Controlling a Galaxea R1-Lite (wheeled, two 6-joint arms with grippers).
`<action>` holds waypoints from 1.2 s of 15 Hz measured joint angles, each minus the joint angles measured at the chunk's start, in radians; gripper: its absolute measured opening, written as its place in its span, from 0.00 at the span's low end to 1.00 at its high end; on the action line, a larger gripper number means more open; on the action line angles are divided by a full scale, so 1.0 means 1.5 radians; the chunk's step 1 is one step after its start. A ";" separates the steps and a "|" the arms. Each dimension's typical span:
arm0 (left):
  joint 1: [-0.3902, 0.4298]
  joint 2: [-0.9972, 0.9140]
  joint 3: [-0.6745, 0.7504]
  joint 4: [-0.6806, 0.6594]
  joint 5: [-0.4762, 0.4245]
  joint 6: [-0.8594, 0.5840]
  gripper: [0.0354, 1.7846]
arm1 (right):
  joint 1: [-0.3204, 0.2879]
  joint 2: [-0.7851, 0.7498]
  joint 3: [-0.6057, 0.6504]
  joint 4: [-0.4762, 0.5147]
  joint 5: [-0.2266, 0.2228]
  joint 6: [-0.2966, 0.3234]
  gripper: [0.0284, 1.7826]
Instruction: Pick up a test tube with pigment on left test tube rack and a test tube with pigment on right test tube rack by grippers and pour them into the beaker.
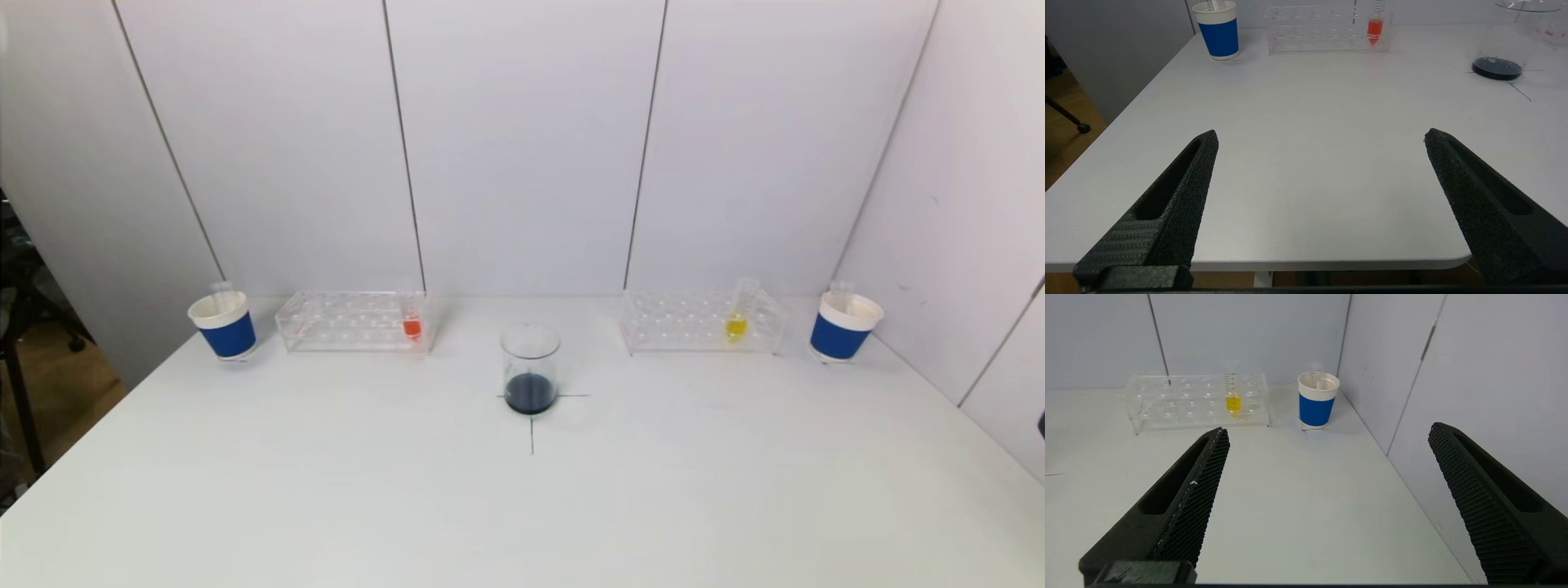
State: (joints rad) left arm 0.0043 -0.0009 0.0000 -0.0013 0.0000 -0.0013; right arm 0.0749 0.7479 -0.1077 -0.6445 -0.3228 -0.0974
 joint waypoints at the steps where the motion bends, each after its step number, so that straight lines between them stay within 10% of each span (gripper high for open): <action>1: 0.000 0.000 0.000 0.000 0.000 0.000 0.99 | -0.001 -0.042 0.010 0.020 -0.005 -0.008 0.99; 5: 0.000 0.000 0.000 0.000 0.000 0.001 0.99 | -0.010 -0.236 0.028 0.171 0.000 -0.028 0.99; 11: 0.000 0.000 0.000 0.000 0.000 0.000 0.99 | -0.046 -0.463 0.052 0.379 0.129 0.000 0.99; 15: 0.000 0.000 0.000 0.000 0.000 0.000 0.99 | -0.048 -0.495 0.070 0.413 0.225 0.011 0.99; 18: 0.000 0.000 0.000 0.000 0.000 0.000 0.99 | -0.048 -0.499 0.071 0.426 0.227 0.015 0.99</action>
State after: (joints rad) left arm 0.0043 -0.0009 0.0000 -0.0013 0.0000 -0.0017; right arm 0.0023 -0.0004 -0.0009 -0.0057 0.0172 -0.0745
